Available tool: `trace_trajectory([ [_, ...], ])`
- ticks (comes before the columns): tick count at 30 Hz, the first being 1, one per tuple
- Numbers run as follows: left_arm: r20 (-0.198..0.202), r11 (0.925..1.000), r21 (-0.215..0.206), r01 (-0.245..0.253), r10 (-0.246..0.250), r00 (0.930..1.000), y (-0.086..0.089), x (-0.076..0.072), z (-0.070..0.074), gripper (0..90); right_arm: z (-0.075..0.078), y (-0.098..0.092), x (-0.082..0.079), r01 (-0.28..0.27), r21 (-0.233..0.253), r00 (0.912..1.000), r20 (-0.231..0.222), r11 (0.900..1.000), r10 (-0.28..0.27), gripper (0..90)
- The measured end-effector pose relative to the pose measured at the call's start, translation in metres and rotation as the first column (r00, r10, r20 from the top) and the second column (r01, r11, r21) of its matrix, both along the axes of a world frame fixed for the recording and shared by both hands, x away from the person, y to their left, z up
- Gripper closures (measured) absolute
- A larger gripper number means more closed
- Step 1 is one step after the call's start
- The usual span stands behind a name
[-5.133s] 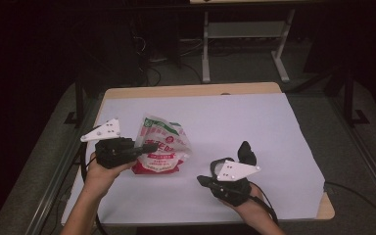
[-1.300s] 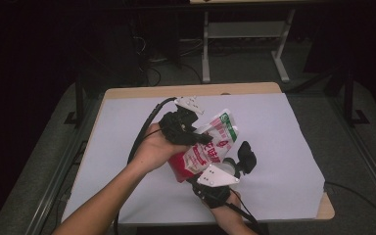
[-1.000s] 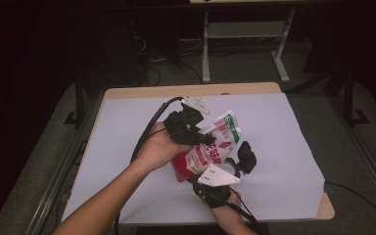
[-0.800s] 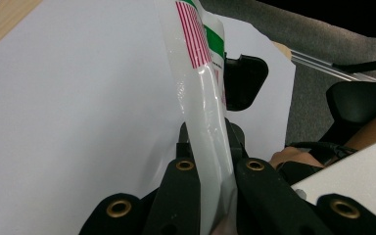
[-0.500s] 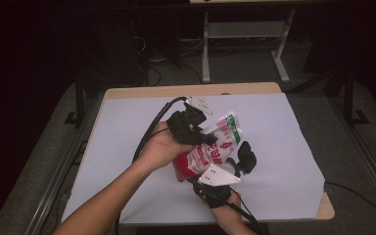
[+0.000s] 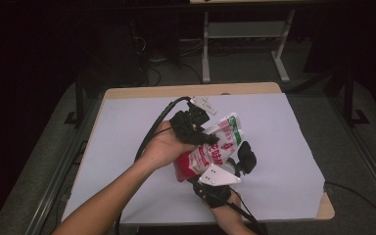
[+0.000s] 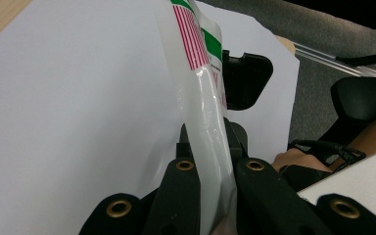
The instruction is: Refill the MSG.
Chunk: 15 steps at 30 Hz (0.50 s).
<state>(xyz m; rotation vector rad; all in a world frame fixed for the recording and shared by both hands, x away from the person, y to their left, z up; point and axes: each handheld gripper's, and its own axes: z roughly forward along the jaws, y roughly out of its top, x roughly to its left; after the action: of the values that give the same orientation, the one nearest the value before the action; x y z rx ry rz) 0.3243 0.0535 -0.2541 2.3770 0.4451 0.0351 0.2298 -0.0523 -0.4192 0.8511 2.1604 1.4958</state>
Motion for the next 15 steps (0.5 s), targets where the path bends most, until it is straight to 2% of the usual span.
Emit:
trace_trajectory([
  [8, 0.0, 0.9993, 0.035, 0.011, -0.011, 0.9999, -0.0065, 0.0003, 0.0007, 90.0, 0.0007, 0.0004, -0.0007, -0.001, 0.002, 1.0, 0.008, 1.0, 0.001, 90.0],
  [15, -0.013, 0.9994, 0.034, 0.005, -0.005, 0.9999, -0.0072, 0.0025, -0.0001, 90.0, 0.0004, -0.0002, 0.0, -0.003, 0.004, 0.9999, 0.01, 1.0, 0.003, 90.0],
])
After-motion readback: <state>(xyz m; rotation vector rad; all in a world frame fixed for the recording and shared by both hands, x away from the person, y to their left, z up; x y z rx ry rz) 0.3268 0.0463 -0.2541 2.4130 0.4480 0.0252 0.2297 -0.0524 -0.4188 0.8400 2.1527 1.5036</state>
